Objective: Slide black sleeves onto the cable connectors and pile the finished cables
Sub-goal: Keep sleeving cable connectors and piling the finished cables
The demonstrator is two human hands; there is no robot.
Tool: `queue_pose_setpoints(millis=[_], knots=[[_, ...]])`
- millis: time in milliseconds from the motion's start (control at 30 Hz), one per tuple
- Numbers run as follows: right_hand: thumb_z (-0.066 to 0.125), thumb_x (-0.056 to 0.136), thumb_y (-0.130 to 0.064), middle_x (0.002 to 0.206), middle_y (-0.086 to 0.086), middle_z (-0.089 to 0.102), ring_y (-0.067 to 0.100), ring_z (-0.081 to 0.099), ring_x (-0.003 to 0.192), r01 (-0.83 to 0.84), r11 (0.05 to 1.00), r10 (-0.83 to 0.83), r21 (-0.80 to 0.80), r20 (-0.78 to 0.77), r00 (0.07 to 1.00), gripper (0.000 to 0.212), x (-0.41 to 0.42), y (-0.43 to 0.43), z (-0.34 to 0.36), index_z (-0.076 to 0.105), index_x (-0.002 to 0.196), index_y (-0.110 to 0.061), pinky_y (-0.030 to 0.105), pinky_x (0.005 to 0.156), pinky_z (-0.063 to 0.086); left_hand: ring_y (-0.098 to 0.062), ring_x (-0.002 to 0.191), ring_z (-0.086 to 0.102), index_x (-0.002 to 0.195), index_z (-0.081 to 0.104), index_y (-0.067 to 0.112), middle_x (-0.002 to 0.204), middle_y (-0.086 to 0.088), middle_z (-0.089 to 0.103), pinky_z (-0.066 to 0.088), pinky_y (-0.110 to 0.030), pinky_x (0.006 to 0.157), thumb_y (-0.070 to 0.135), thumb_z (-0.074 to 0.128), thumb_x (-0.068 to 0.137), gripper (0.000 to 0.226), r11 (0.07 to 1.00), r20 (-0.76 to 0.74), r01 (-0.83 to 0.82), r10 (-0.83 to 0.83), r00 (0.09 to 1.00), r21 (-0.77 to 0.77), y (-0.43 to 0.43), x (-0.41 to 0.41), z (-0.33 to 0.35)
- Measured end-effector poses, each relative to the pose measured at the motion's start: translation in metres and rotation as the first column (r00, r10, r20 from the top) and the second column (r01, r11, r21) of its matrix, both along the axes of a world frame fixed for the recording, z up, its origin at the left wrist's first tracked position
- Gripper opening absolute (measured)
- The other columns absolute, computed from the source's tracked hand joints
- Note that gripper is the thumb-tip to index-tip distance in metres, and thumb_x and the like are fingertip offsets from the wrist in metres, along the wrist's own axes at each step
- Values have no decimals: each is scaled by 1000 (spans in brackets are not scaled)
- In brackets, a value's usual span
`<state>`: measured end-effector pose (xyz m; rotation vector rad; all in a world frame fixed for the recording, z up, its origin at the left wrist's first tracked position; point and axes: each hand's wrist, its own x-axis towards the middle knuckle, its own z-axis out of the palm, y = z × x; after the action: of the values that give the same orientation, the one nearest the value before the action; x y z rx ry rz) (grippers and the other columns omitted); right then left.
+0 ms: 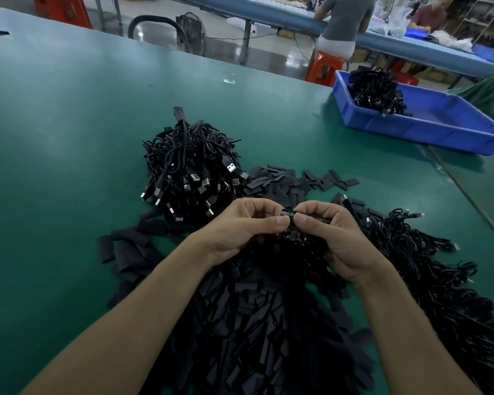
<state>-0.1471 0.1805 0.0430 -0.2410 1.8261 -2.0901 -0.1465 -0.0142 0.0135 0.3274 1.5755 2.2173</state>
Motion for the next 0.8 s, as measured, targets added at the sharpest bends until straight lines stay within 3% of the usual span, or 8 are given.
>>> queue_pose_setpoints(millis=[167,300,400,467,500,600,700,800], knots=[[83,73,-17,76,7,72,14,69,63,-35,998,37,-56,36,999,11,3,-4,2,76,81,-17,25,60,58,-3,61,59,74,72,23,67,9,62,52,-17,61,18,71,86,13,993,45,45,-50,998,109,4,3,-2],[79,69,-20,72,1,70,10,66,59,147,988,-149,-52,-23,989,9,-2,-4,9,75,77,-21,23,58,58,-8,71,61,80,71,19,78,3,66,53,-20,70,22,72,81,3,967,-12,-197,202,979,163,6,3,6],[75,72,-18,72,-1,69,9,64,60,236,968,-243,-85,-86,966,5,-4,-6,16,75,76,-22,23,61,58,-18,84,61,88,65,14,87,-6,67,50,-23,82,16,68,87,4,902,-336,-425,423,842,70,12,5,15],[73,76,-16,71,-1,70,8,65,61,284,946,-301,-158,-96,949,4,-5,-11,21,74,76,-20,24,63,59,-13,87,68,93,61,10,88,0,72,52,-22,85,5,60,96,6,846,-457,-514,517,724,142,19,7,23],[71,79,-14,69,-2,70,8,65,60,328,925,-348,-190,-83,934,5,-5,-12,24,72,78,-18,23,60,59,-13,87,70,96,58,8,88,1,74,54,-23,84,3,55,99,7,804,-448,-561,582,679,196,21,8,27],[64,92,-7,66,-3,70,8,66,57,531,826,-537,-188,24,844,11,-9,-5,28,66,85,-15,21,51,54,-24,78,73,99,47,8,89,-6,74,57,-30,78,7,41,106,9,640,-214,-685,766,606,348,10,4,39],[67,92,-7,76,-1,70,13,68,71,630,768,-637,-116,-30,771,13,-10,9,25,68,84,-17,31,71,59,-21,63,67,98,42,13,81,-3,69,57,-34,69,11,39,108,11,592,-212,-717,804,555,369,-6,2,45],[69,91,-6,87,1,67,20,61,90,714,679,-734,-169,-166,659,16,-11,14,27,68,84,-20,44,98,54,-13,49,51,99,42,19,70,2,57,47,-27,53,11,40,108,12,532,-286,-749,846,451,395,-14,2,51]])
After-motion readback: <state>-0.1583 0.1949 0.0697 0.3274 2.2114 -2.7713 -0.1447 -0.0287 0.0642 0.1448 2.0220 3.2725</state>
